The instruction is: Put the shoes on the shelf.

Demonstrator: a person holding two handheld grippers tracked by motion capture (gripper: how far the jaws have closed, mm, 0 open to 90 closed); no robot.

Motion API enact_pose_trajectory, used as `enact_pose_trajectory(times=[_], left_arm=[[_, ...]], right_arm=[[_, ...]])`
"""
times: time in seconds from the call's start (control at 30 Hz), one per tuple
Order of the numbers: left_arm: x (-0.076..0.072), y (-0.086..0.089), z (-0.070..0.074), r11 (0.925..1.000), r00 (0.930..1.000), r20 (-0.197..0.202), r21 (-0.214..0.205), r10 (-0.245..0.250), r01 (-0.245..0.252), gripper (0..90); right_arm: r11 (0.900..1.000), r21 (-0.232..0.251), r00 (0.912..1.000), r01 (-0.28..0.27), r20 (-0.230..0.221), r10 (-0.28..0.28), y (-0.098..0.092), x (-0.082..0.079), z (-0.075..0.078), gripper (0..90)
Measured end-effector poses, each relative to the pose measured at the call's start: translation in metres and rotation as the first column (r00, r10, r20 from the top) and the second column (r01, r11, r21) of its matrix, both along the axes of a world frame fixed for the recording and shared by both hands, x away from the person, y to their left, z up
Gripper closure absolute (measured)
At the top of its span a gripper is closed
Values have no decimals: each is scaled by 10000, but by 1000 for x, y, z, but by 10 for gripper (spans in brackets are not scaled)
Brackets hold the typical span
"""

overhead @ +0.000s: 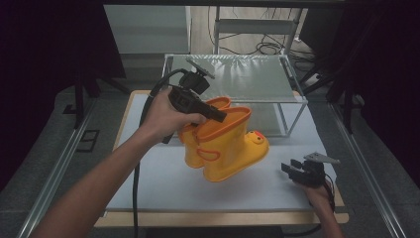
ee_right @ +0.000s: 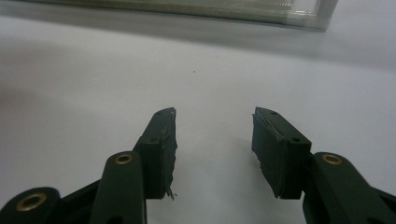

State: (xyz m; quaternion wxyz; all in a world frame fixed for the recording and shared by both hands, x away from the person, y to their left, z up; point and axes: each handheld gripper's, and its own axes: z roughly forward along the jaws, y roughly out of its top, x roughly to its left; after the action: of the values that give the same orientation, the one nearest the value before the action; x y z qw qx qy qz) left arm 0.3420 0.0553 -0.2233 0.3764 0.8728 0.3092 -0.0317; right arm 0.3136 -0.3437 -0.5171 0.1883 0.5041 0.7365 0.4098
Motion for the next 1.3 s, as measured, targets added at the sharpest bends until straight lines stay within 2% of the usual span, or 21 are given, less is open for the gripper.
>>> enact_pose_trajectory(times=[0.1,0.33,0.6,1.03,1.3], left_arm=[[0,-1,1,10000,10000,11,55,-22,22,821],[3,1,5,9999,10000,18,-97,-31,31,821],[13,-1,25,9998,9998,161,-179,117,-114,822],[33,-17,62,9983,9979,407,-294,510,-498,822],[54,-23,79,9941,9948,237,-460,993,-981,822]], right_arm=[[10000,-16,10000,15,-18,-15,0,0,0,497],[10000,-40,10000,36,65,-36,0,0,0,497],[9999,36,9997,168,177,-169,-3,-2,2,496],[9998,120,9996,178,219,-181,-4,-3,4,496],[9999,134,9995,48,320,-52,-2,-4,6,495]])
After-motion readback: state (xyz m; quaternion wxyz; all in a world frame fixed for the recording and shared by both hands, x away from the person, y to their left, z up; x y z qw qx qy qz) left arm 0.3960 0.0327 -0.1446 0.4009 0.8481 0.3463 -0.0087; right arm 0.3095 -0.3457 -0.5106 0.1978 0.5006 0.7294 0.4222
